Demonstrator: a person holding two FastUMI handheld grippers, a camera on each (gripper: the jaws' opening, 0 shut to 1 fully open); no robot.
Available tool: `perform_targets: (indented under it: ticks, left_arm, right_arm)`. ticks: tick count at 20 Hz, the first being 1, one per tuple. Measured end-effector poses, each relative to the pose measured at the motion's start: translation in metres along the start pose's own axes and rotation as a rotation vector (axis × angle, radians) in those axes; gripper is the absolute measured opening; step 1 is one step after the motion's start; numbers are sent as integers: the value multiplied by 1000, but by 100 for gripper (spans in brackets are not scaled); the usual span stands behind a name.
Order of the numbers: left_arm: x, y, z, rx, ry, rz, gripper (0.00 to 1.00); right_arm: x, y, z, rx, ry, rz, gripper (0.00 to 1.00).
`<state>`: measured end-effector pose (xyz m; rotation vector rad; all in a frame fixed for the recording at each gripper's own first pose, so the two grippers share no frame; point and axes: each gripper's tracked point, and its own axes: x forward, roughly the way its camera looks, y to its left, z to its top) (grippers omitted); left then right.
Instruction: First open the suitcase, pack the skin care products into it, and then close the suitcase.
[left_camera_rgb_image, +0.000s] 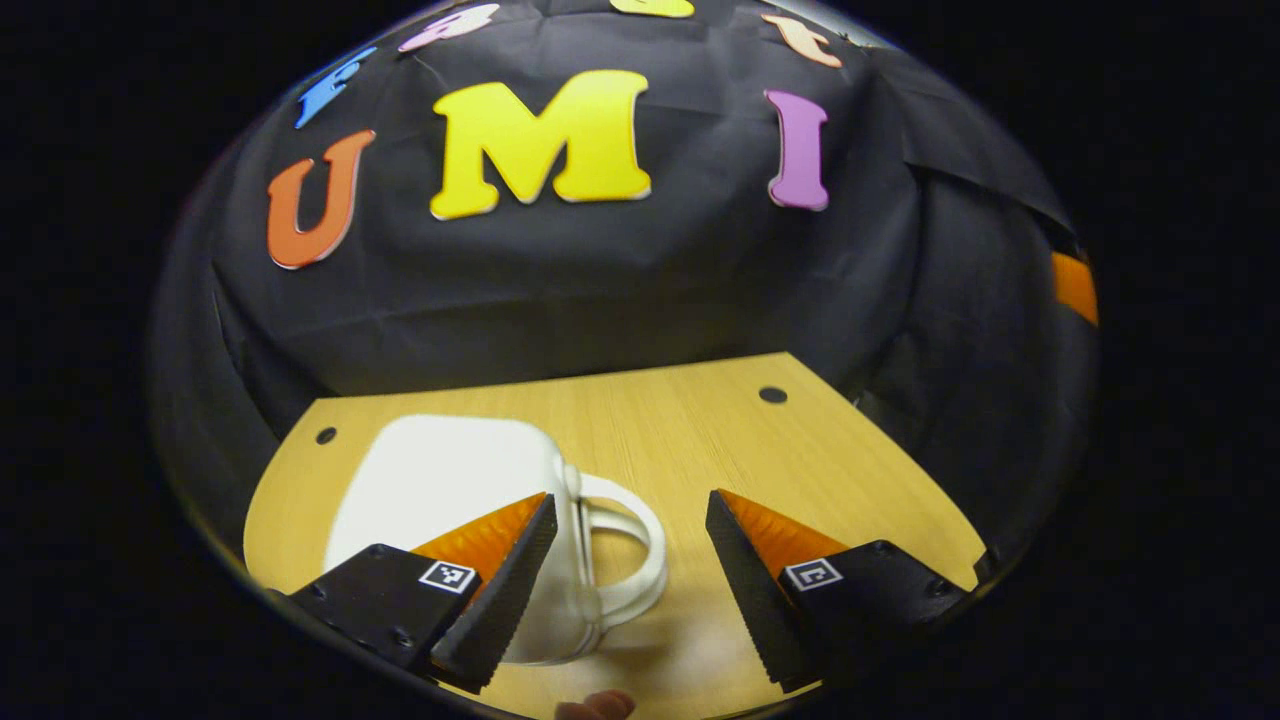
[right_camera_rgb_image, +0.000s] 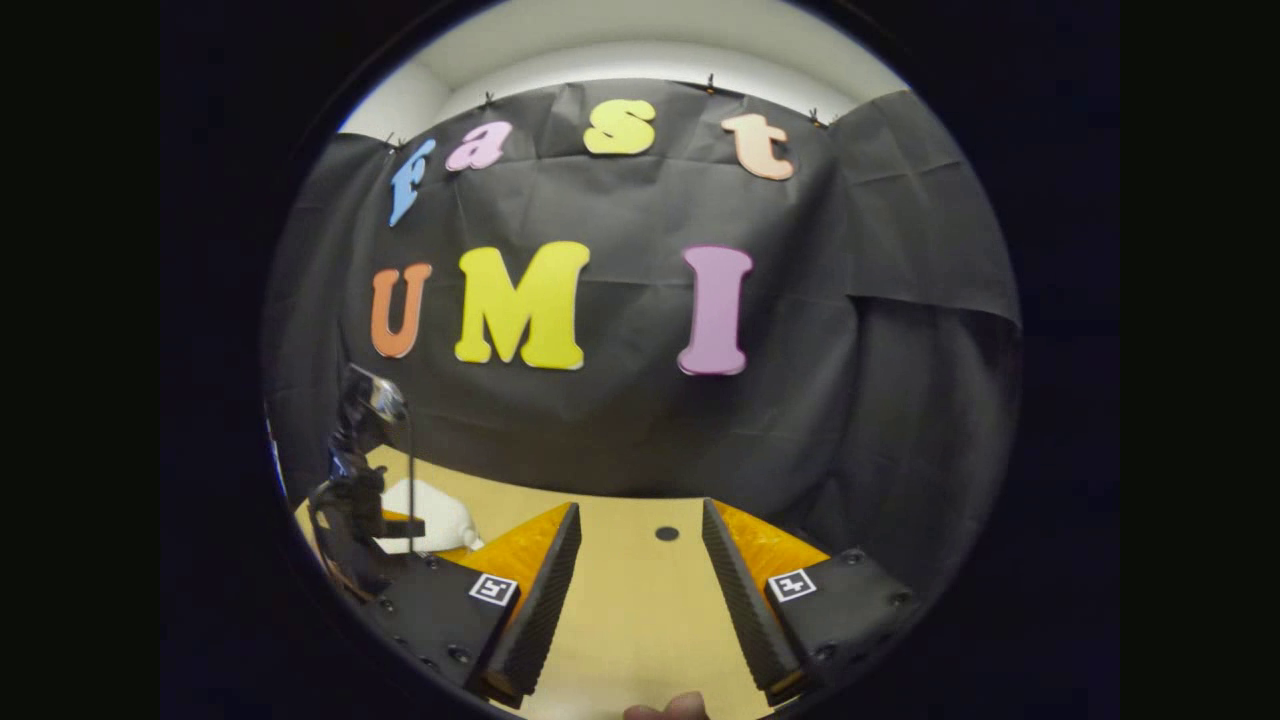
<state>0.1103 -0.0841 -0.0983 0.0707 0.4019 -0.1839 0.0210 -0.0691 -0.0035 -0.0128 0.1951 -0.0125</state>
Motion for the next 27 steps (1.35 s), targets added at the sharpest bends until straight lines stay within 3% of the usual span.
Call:
perform_targets:
  ticks: [6, 12, 20, 21, 22, 27]
  left_arm:
    - [-81, 70, 139, -23, -401, 174, 96]
    - [-114, 96, 155, -49, -438, 206, 96]
    - [-127, 109, 151, -73, -457, 196, 96]
    - [-128, 108, 149, -76, -458, 194, 100]
    - [-129, 109, 149, -77, -461, 190, 96]
    - [-129, 110, 147, -63, -461, 192, 96]
  right_arm:
    - [14, 63, 60, 8, -137, 90, 72]
    - [3, 105, 89, 10, -253, 78, 73]
    - [-1, 128, 79, 5, -217, 76, 74]
    - [1, 126, 78, 13, -209, 62, 74]
    - [3, 125, 77, 24, -200, 48, 74]
    - [6, 125, 73, 45, -175, -14, 74]
